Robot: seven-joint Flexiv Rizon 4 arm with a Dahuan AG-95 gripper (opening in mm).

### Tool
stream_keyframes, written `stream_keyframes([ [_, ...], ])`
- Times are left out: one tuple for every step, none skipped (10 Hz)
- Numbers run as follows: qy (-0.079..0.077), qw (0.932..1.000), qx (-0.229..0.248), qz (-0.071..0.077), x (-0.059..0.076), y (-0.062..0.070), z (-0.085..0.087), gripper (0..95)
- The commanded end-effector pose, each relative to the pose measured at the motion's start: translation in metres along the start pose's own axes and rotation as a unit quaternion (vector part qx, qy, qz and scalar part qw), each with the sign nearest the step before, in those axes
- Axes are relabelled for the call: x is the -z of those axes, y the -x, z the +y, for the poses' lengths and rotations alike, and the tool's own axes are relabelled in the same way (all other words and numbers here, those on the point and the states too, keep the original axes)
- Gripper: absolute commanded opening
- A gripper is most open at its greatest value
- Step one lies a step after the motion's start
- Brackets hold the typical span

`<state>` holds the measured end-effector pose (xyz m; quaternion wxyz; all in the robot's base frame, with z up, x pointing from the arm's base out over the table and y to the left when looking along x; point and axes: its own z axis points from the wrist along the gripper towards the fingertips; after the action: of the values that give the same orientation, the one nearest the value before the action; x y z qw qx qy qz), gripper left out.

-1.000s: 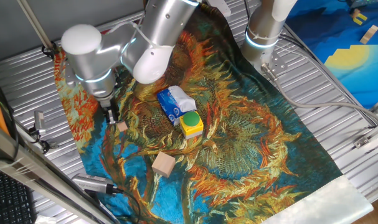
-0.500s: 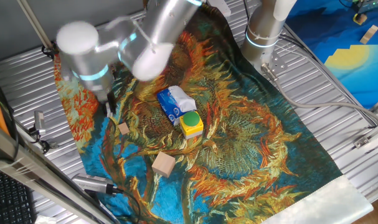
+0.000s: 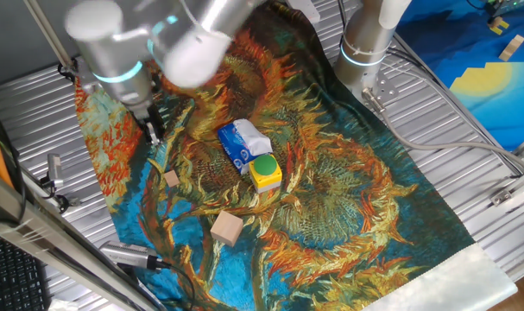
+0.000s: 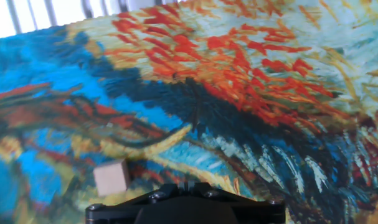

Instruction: Approach and touch the side of the small block

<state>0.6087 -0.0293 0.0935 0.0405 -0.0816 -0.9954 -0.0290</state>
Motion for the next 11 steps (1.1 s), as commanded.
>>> stream_keyframes([
  [0.013,0.9998,0.009,0.013,0.0262,-0.0051,0.0021,0.0],
  [0.005,0.9998,0.018,0.011,0.0303,-0.0055,0.0026,0.0],
  [-0.005,0.9997,0.024,0.009,0.0312,-0.0056,0.0027,0.0],
  [-0.035,0.9987,0.035,0.005,0.0320,-0.0057,0.0028,0.0],
  [-0.045,0.9982,0.039,0.003,0.0326,-0.0058,0.0028,0.0],
  [-0.045,0.9982,0.040,0.003,0.0327,-0.0058,0.0028,0.0],
  [-0.046,0.9981,0.040,0.003,0.0328,-0.0058,0.0029,0.0],
  [-0.046,0.9981,0.040,0.003,0.0328,-0.0058,0.0029,0.0],
  [-0.048,0.9981,0.039,0.003,0.0327,-0.0057,0.0030,0.0],
  [-0.049,0.9981,0.039,0.002,0.0327,-0.0057,0.0031,0.0],
  [-0.049,0.9980,0.039,0.002,0.0327,-0.0057,0.0032,0.0],
])
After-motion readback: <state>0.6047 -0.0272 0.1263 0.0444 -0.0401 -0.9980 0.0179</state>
